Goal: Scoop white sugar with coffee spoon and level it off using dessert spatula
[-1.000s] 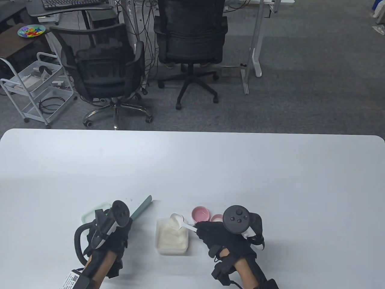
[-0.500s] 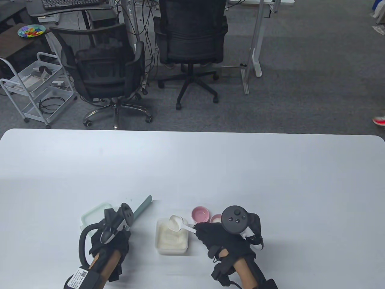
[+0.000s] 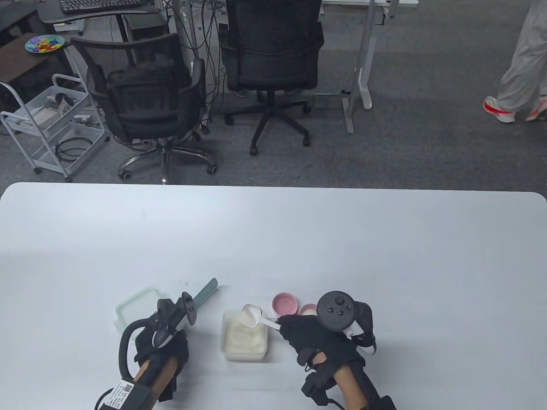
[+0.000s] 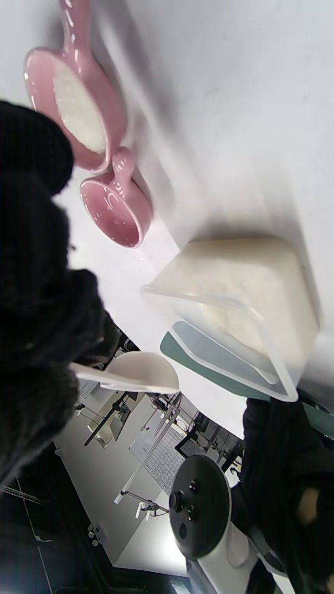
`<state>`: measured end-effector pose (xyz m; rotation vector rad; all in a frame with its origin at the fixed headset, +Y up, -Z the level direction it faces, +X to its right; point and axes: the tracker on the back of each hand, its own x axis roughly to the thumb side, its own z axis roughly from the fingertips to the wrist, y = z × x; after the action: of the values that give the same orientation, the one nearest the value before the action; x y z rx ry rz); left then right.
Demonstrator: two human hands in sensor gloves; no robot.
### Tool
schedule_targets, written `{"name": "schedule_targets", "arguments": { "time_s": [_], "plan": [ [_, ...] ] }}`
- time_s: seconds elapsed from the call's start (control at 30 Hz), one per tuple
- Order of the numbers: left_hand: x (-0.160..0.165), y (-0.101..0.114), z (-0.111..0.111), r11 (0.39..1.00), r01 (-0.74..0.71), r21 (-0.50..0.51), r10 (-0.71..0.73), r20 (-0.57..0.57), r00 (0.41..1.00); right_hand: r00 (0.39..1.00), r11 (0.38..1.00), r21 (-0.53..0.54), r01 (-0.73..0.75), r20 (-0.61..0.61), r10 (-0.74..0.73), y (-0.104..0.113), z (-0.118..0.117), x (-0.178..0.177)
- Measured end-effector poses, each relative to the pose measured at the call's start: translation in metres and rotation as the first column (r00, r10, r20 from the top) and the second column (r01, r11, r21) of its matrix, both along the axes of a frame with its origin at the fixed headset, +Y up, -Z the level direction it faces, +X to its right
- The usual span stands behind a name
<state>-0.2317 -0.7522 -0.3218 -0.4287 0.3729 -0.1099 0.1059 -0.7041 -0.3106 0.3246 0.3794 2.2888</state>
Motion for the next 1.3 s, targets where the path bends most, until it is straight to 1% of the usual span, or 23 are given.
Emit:
{"name": "schedule_targets", "arguments": {
  "time_s": [0.07, 0.13, 0.17, 0.3, 0.43, 0.53, 0.7, 0.83, 0.97, 1.1, 1.2, 1.3],
  "plan": [
    [-0.010, 0.007, -0.001, 0.995, -0.098, 0.023, 0.099, -0.023, 0.995, 1.000, 1.000, -0.005, 0.014, 0.004, -0.014, 0.000, 0.000, 0.002],
    [-0.023, 0.016, -0.001, 0.972, -0.227, 0.062, 0.230, -0.052, 0.972, 1.000, 1.000, -0.011, 0.028, 0.011, -0.028, 0.000, -0.001, 0.004],
    [-0.027, 0.018, -0.001, 0.962, -0.265, 0.069, 0.269, -0.058, 0.961, 0.999, 0.999, -0.014, 0.031, 0.013, -0.031, 0.000, -0.001, 0.005],
    [-0.043, 0.022, -0.001, 0.887, -0.454, 0.081, 0.460, -0.085, 0.884, 0.999, 0.999, -0.023, 0.044, 0.022, -0.044, -0.001, -0.003, 0.009],
    [-0.043, 0.022, -0.002, 0.848, -0.525, 0.066, 0.529, -0.060, 0.847, 0.999, 0.999, -0.029, 0.044, 0.028, -0.043, -0.002, -0.003, 0.010],
    [-0.036, 0.025, -0.001, 0.813, -0.581, 0.036, 0.582, -0.022, 0.813, 0.999, 0.999, -0.036, 0.037, 0.027, -0.036, -0.002, -0.003, 0.009],
    [-0.014, 0.034, 0.006, 0.771, -0.636, -0.048, 0.637, 0.085, 0.766, 0.999, 0.999, -0.040, 0.028, 0.023, -0.027, -0.002, -0.003, 0.009],
    [0.007, 0.040, 0.014, 0.775, -0.624, -0.102, 0.632, 0.159, 0.758, 0.999, 0.999, -0.041, 0.031, 0.018, -0.031, -0.003, -0.003, 0.008],
    [0.021, 0.044, 0.021, 0.773, -0.618, -0.144, 0.634, 0.208, 0.745, 0.999, 0.998, -0.051, 0.032, 0.015, -0.031, -0.005, -0.004, 0.008],
    [0.029, 0.043, 0.024, 0.773, -0.605, -0.191, 0.635, 0.229, 0.738, 0.999, 0.998, -0.059, 0.035, 0.009, -0.035, -0.005, -0.004, 0.007],
    [0.034, 0.039, 0.025, 0.747, -0.618, -0.247, 0.664, 0.220, 0.715, 0.999, 0.997, -0.061, 0.052, 0.005, -0.052, -0.005, -0.004, 0.007],
    [0.036, 0.036, 0.026, 0.768, -0.589, -0.251, 0.638, 0.224, 0.737, 0.997, 0.994, -0.069, 0.082, -0.001, -0.082, -0.004, -0.003, 0.007]
  ]
}}
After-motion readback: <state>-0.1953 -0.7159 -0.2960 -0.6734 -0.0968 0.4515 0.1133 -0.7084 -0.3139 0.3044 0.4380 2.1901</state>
